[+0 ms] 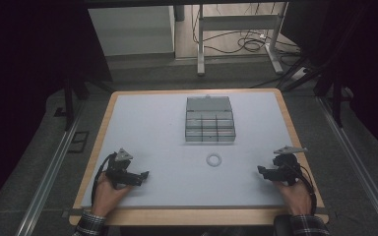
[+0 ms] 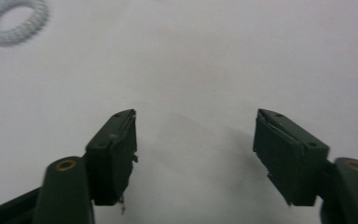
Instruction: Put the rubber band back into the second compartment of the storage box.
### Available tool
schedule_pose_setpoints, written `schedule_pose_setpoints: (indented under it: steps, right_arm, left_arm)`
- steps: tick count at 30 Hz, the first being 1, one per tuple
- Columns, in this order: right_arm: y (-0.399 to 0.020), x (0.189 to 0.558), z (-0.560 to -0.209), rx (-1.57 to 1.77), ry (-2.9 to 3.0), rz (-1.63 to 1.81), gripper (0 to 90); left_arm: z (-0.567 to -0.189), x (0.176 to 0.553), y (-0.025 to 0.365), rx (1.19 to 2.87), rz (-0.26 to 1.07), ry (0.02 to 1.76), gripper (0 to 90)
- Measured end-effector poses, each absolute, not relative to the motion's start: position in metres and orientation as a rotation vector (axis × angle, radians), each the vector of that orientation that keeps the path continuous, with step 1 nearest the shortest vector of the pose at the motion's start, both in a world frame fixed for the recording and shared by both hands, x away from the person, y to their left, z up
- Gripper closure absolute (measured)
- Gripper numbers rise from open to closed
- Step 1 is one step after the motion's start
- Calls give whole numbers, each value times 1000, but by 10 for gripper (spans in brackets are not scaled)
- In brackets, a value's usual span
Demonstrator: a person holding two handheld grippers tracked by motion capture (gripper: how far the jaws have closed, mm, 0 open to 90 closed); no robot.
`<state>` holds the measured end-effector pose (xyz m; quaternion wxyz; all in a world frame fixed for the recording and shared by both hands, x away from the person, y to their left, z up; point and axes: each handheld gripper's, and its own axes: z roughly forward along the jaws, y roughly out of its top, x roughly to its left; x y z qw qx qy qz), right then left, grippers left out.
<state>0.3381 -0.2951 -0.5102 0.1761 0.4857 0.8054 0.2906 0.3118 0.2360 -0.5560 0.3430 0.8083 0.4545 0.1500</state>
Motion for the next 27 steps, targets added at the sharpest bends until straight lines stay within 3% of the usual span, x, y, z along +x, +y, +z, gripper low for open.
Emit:
schedule_pose_setpoints:
  steps: [27]
  right_arm:
    - [-289,339,-516,1354,2297,764,229]
  left_arm:
    - [-556,312,236,2099,389,1184,0]
